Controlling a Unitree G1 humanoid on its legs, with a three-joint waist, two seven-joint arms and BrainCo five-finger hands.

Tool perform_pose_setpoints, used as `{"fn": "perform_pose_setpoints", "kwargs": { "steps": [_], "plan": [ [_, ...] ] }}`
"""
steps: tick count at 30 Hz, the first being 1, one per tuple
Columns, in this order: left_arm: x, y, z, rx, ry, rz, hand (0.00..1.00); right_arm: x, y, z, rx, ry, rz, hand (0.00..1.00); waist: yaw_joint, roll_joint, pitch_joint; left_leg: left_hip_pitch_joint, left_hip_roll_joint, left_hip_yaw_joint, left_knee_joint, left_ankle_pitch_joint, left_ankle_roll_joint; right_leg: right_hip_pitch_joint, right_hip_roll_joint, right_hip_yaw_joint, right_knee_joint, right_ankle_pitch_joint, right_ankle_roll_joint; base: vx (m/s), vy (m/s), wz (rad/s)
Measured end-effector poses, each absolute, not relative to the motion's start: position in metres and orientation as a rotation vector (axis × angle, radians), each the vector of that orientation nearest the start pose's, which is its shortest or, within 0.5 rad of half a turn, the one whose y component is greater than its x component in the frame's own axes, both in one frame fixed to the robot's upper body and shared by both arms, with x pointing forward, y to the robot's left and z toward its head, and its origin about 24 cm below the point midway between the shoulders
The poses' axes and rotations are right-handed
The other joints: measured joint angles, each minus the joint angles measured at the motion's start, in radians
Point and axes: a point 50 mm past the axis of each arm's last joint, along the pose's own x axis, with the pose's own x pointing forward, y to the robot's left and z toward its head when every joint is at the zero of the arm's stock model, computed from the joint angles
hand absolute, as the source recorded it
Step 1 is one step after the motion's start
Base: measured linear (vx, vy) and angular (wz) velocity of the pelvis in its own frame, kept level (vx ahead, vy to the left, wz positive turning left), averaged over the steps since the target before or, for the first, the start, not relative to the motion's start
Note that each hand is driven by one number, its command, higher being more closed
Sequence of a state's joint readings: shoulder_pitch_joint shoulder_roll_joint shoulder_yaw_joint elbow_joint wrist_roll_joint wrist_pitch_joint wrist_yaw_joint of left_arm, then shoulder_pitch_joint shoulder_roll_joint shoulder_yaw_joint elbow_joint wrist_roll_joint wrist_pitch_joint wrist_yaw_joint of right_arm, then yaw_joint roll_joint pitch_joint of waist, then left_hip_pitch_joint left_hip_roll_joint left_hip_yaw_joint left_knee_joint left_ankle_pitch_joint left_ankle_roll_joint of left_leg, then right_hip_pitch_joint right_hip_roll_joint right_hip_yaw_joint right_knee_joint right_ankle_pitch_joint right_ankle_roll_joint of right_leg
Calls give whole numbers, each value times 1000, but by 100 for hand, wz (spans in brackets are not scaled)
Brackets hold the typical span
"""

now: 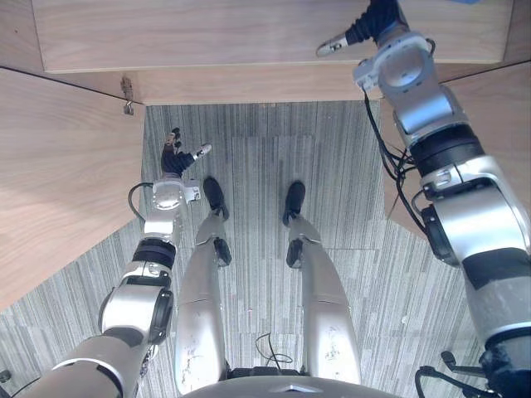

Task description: Walk over to the cabinet, pick up the folder, carry it to the office cabinet, place the folder inside the office cabinet, then close the office cabinet door

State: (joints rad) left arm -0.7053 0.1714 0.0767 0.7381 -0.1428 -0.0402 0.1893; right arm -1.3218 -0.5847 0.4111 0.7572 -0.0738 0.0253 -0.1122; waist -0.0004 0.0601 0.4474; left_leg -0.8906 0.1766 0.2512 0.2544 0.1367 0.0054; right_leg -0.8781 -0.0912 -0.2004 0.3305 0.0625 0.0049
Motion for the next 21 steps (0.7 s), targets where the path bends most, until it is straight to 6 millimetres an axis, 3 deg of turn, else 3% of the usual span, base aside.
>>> {"fn": "perform_pose_setpoints", "kwargs": {
  "steps": [3, 7, 14, 15, 19, 21],
  "plan": [
    [370, 186, 87, 25, 15, 206, 0, 395, -171, 318, -887, -542, -114, 0, -1, -9, -4, 5, 2, 4, -7, 0, 0, 3, 4, 1, -9, 1, -1, 40, -42, -4],
    [355, 191, 71, 38, 33, 219, 0, 375, -183, 302, -780, -628, -152, 0, 0, -10, -4, 7, 6, 6, -11, 1, 0, 3, 9, 2, -12, 1, -1, 55, -49, -3],
    [324, 186, 36, 58, 86, 243, 0, 328, -203, 267, -601, -774, -374, 0, 0, -32, -9, 39, 9, 24, 14, -26, -2, 21, 8, 23, 7, -23, 12, 40, -51, -7],
    [321, 186, 32, 64, 96, 245, 0, 324, -203, 260, -595, -775, -393, 100, 0, -43, -15, 39, 11, 24, 20, -30, -2, 21, 9, 23, 11, -27, 12, 34, -60, -4],
    [314, 182, 26, 66, 106, 256, 0, 317, -201, 239, -545, -755, -452, 100, 5, -67, -28, 41, 12, 20, 32, -38, -4, 21, 6, 24, 28, -36, 10, 39, -39, 2],
    [312, 181, 23, 78, 113, 259, 0, 315, -197, 235, -549, -764, -463, 100, 11, -67, -28, 41, 13, 21, 51, -47, -1, 21, 3, 25, 42, -39, 7, 40, -37, -2]
  ]
}}
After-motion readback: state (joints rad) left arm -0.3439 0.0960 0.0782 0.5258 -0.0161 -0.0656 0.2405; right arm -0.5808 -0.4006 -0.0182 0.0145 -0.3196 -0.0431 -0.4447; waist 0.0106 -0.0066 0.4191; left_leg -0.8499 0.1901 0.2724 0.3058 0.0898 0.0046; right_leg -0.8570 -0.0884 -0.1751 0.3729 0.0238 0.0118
